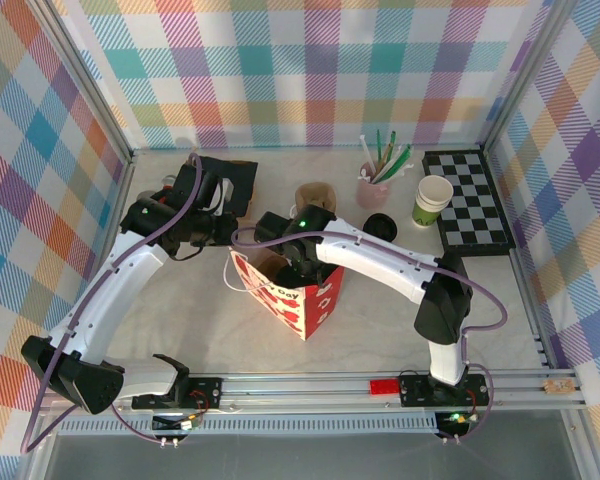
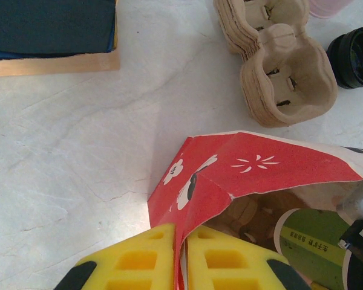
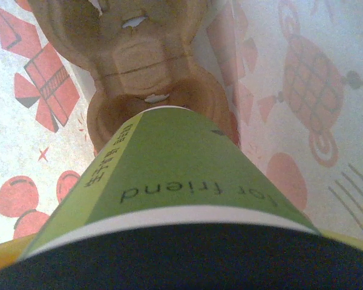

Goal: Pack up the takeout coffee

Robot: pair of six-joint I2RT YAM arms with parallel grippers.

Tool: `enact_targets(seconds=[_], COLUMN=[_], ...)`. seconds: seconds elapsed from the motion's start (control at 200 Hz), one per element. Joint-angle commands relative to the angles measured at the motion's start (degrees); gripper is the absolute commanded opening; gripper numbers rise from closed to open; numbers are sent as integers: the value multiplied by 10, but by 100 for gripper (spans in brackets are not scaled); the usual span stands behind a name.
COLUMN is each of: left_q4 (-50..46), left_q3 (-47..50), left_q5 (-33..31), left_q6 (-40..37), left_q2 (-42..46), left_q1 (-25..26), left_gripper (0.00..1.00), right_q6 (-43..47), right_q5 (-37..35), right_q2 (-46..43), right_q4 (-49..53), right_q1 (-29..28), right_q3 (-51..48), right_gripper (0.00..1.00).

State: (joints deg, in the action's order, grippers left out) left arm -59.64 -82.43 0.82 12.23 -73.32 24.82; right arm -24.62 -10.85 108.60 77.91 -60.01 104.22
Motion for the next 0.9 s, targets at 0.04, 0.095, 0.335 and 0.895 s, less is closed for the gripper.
enact_targets(seconds=[0.04, 0.095, 0.335, 0.895], left_q4=[6, 6, 6, 6], left_q3=[-13, -13, -12, -14], left_q5=[-5, -4, -3, -3], left_q6=[2, 2, 3, 3], left_q2=[7, 7, 8, 7], left_q1=[-7, -7, -7, -7], left_gripper=[13, 13, 13, 13], right_q6=[5, 6, 7, 7], right_q5=[-1, -2, -1, 0], right_q2=[-11, -11, -11, -13], right_q4=[1, 1, -6, -17], right_q1=[3, 4, 8, 10], right_q3=[-4, -5, -9, -11], right_gripper=[43, 43, 43, 43])
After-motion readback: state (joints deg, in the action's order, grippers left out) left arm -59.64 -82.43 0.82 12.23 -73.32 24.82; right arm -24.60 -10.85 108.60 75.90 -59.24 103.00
